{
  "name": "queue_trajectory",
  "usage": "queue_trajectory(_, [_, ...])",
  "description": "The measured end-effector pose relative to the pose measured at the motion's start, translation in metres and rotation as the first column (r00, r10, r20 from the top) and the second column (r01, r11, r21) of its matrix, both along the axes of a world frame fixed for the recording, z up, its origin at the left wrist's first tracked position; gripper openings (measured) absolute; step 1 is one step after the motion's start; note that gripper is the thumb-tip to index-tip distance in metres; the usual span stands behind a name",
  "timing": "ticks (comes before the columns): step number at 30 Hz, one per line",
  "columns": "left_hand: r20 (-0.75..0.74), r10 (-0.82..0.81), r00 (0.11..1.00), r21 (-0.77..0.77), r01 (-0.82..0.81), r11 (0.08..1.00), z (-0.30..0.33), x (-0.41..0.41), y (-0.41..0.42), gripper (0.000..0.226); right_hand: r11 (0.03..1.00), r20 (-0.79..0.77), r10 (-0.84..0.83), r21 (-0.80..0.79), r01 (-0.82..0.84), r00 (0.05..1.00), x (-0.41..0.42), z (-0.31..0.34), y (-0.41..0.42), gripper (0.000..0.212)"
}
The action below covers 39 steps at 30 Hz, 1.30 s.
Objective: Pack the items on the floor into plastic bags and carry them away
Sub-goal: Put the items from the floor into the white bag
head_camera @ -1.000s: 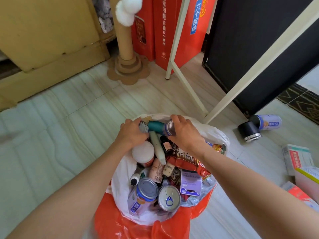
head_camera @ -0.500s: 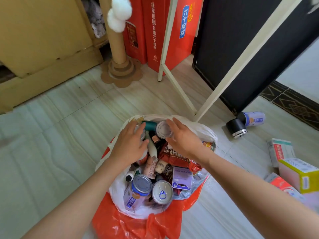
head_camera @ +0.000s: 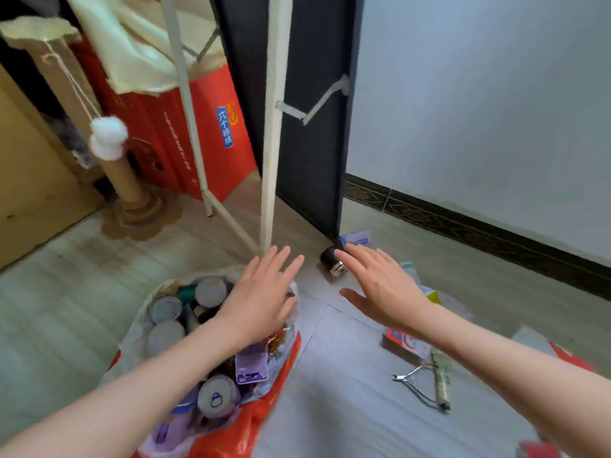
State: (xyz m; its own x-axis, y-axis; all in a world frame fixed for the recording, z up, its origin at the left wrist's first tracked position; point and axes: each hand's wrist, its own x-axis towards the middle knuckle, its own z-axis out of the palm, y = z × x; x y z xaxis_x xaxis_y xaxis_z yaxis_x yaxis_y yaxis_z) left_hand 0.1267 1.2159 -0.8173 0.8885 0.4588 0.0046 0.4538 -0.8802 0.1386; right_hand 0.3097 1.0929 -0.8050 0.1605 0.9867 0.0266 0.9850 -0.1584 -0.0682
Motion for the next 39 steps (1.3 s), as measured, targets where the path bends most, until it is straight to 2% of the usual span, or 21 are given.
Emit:
queue_trajectory(4, [-0.072,-0.201,0.977,0.074,0.207,0.976,-0.012,0.063,-0.026,0.067,0.983,-0.034,-0.182,0.009,0.183,0.983,0.052,-0.016,-0.06,0.062])
queue_trajectory(6, [-0.065,-0.223,0.973,0.069,0.227,0.971,-0.032,0.091,-0.04,0.064,0.958,-0.099,-0.283,0.012,0.286,0.954,0.075,-0.034,-0.089,0.06])
queue_trajectory(10, [-0.135,-0.214,0.967,-0.136,0.196,0.971,-0.085,0.131,-0.074,0.061,0.91,-0.131,-0.415,-0.078,0.408,0.9,0.111,-0.081,-0.124,0.065])
queue_trajectory(13, [-0.298,-0.244,0.923,-0.21,0.186,0.96,-0.132,0.149,-0.089,0.067,0.894,-0.152,-0.447,-0.121,0.432,0.882,0.129,-0.106,-0.126,0.065])
queue_trajectory(15, [-0.297,-0.246,0.922,-0.244,0.176,0.954,-0.153,0.161,-0.095,0.07,0.879,-0.22,-0.475,-0.15,0.452,0.852,0.138,-0.122,-0.12,0.067])
queue_trajectory(17, [-0.24,-0.201,0.95,-0.29,0.127,0.949,-0.174,0.173,-0.097,0.071,0.856,-0.306,-0.517,-0.161,0.492,0.799,0.143,-0.138,-0.112,0.071])
queue_trajectory(19, [-0.175,-0.119,0.977,-0.406,0.038,0.913,-0.192,0.184,-0.099,0.073,0.838,-0.346,-0.543,-0.172,0.517,0.765,0.144,-0.153,-0.106,0.078])
queue_trajectory(22, [-0.144,-0.006,0.99,-0.603,-0.083,0.794,-0.212,0.198,-0.105,0.08,0.818,-0.355,-0.568,-0.145,0.556,0.743,0.144,-0.17,-0.101,0.085])
queue_trajectory(24, [-0.127,0.044,0.991,-0.68,-0.12,0.724,-0.218,0.205,-0.109,0.077,0.798,-0.41,-0.582,-0.124,0.59,0.702,0.144,-0.177,-0.1,0.086])
queue_trajectory(27, [-0.108,0.088,0.99,-0.718,-0.139,0.682,-0.222,0.209,-0.114,0.064,0.782,-0.502,-0.581,-0.126,0.61,0.641,0.142,-0.186,-0.102,0.085])
queue_trajectory(31, [-0.166,0.149,0.975,-0.749,-0.223,0.624,-0.224,0.211,-0.111,0.055,0.763,-0.531,-0.59,-0.122,0.635,0.608,0.14,-0.189,-0.109,0.078])
queue_trajectory(33, [-0.202,0.121,0.972,-0.747,-0.232,0.623,-0.221,0.215,-0.109,0.061,0.755,-0.549,-0.592,-0.12,0.645,0.59,0.139,-0.188,-0.109,0.076])
queue_trajectory(35, [-0.225,0.13,0.966,-0.773,-0.258,0.58,-0.22,0.219,-0.109,0.07,0.742,-0.564,-0.599,-0.123,0.66,0.569,0.137,-0.186,-0.107,0.075])
queue_trajectory(39, [-0.226,0.199,0.954,-0.806,-0.297,0.511,-0.222,0.221,-0.113,0.066,0.745,-0.549,-0.599,-0.116,0.657,0.583,0.135,-0.183,-0.11,0.071])
